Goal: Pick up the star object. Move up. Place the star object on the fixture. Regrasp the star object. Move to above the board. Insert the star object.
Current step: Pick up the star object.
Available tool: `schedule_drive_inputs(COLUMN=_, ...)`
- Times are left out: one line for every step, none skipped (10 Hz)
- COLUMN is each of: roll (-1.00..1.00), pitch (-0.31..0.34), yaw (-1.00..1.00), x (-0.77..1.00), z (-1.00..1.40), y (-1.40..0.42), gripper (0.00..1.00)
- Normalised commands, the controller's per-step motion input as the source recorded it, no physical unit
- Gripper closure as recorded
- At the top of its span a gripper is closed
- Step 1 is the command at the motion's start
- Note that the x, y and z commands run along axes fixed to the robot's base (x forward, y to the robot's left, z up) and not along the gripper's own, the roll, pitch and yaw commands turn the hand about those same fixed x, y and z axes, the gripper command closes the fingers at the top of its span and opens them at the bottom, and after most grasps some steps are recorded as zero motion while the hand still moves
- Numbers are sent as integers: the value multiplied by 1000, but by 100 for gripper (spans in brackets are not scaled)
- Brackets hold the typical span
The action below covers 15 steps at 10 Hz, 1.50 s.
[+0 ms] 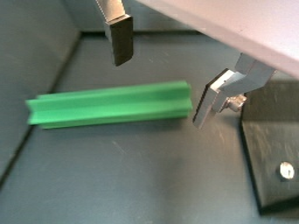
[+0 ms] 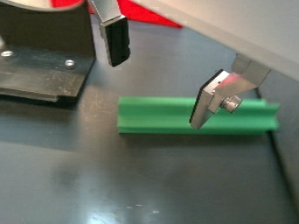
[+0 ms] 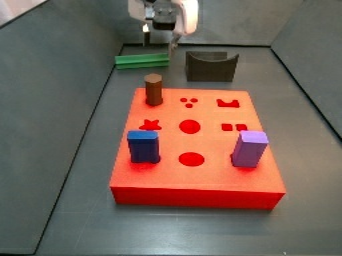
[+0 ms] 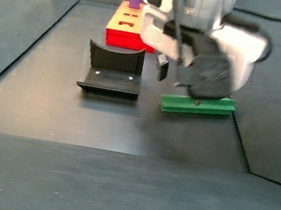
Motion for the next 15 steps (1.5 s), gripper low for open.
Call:
schedule_drive_inputs(roll=-174, pitch=0, yaw=-717, x=254, z=-566, y=0, gripper=0)
schedule_drive_inputs(roll=-180, pitch=-33, yaw=-577, x=0, z=-417, y=0, gripper=0)
schedule_drive_inputs(roll=-231, pitch=-137, yaw=-549, x=0, z=-11, y=0, gripper=0)
schedule_drive_inputs(roll=-131, pitch=-249, yaw=-669, x=-3, z=126, y=0, gripper=0)
schedule_drive_inputs(roll=-44, pitch=-201, yaw=-711, x=-20, z=3, y=0, gripper=0)
schedule_drive_inputs(roll=24, pitch=-200, yaw=-860, x=-6, z=-97, y=0, gripper=0)
schedule_drive_inputs(roll=14, pitch=-227, yaw=-843, x=-57, z=-529, y=17, gripper=0)
schedule_drive_inputs(roll=-31, pitch=-261, yaw=-823, x=-80, z=-560, y=0, gripper=0)
schedule_drive_inputs(roll=-143, pitch=-211, yaw=-586, x=-14, z=-343, y=66, gripper=0)
schedule_drive_inputs(roll=-57, pitch=-40, yaw=-251, x=0, z=0, y=29, gripper=0)
schedule_drive_inputs(roll=0, pitch=-96, yaw=-106, x=-134, z=0, y=0, gripper=0)
schedule_drive_inputs(roll=0, pitch=0, yaw=0, x=0, z=0, y=0, gripper=0)
schedule_drive_inputs(roll=0, pitch=0, yaw=0, x=0, z=0, y=0, gripper=100)
schedule_drive_inputs(roll=0, pitch=0, yaw=0, x=0, z=0, y=0, gripper=100)
schedule_drive_inputs(roll=0, pitch=0, yaw=0, x=0, z=0, y=0, gripper=100)
